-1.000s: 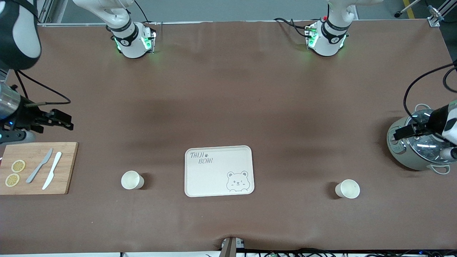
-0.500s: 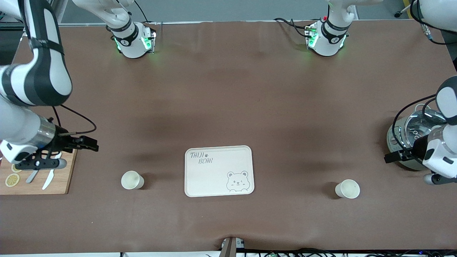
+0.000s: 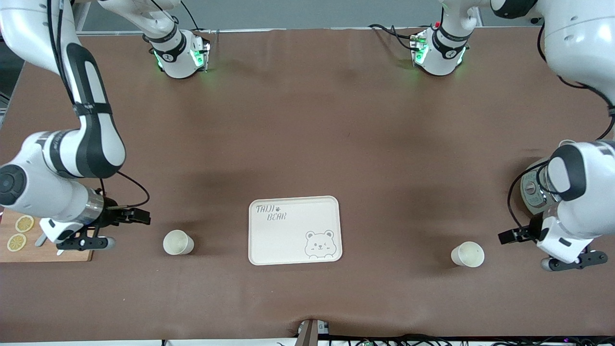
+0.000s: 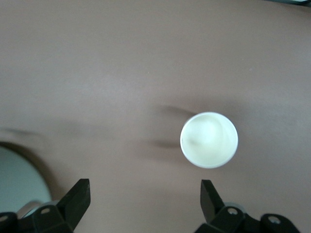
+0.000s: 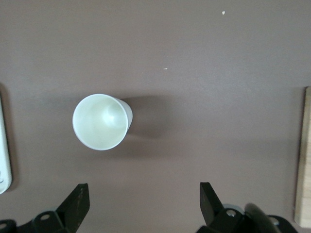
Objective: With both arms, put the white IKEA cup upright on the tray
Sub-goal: 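Reach the right gripper and the left gripper down toward the two white cups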
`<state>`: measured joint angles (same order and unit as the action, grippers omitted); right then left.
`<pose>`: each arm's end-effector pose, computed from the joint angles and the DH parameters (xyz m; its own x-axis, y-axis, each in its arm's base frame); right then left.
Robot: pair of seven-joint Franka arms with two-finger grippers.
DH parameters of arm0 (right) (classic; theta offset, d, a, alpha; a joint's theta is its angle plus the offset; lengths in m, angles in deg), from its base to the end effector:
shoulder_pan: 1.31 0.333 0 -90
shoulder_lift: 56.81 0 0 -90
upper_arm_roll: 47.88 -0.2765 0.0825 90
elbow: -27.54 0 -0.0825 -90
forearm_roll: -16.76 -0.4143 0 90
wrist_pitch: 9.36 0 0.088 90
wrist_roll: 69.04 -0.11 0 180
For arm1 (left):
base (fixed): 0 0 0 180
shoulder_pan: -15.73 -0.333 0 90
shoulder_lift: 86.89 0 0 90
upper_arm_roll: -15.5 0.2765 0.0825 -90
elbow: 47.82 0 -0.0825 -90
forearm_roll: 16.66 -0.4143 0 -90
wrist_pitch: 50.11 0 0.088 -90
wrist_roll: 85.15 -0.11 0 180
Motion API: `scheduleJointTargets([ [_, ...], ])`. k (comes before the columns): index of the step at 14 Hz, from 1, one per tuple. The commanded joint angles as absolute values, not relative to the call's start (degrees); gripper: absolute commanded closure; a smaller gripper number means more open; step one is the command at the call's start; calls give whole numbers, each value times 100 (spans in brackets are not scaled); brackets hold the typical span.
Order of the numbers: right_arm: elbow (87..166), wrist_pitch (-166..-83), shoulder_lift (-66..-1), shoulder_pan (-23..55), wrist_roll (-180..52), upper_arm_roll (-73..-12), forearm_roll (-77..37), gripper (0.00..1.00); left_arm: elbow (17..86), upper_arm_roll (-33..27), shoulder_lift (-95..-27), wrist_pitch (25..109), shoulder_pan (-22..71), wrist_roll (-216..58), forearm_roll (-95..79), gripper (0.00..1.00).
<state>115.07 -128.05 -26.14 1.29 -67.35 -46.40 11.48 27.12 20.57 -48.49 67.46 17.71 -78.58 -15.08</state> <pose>0.7049 0.0208 0.2967 0.9999 0.0085 0.0095 0.0091 -0.9977 -0.0677 0.7450 0.0258 0.3082 0.9844 0.1573 0.0790 0.1594 -0.9870 -0.0207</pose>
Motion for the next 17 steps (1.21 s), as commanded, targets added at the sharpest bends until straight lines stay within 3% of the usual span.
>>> scheduleJointTargets([
  [1,11420,-13011,-2395,141,-6807,-4639,1096,0,2619,2042,-4559,7186,1784,-7927,-1367,0],
  [11,11341,-13785,-1867,290,-6816,-4647,1061,0,2636,2025,-3837,8057,1907,-7839,-1130,0],
  [16,11341,-14111,-1639,352,-6816,-4639,991,0,2680,2007,-3784,8058,1977,-7839,-1095,0],
  [17,11341,-14198,-1595,352,-6816,-4639,999,0,2680,2007,-3784,8058,1977,-7830,-1095,14],
])
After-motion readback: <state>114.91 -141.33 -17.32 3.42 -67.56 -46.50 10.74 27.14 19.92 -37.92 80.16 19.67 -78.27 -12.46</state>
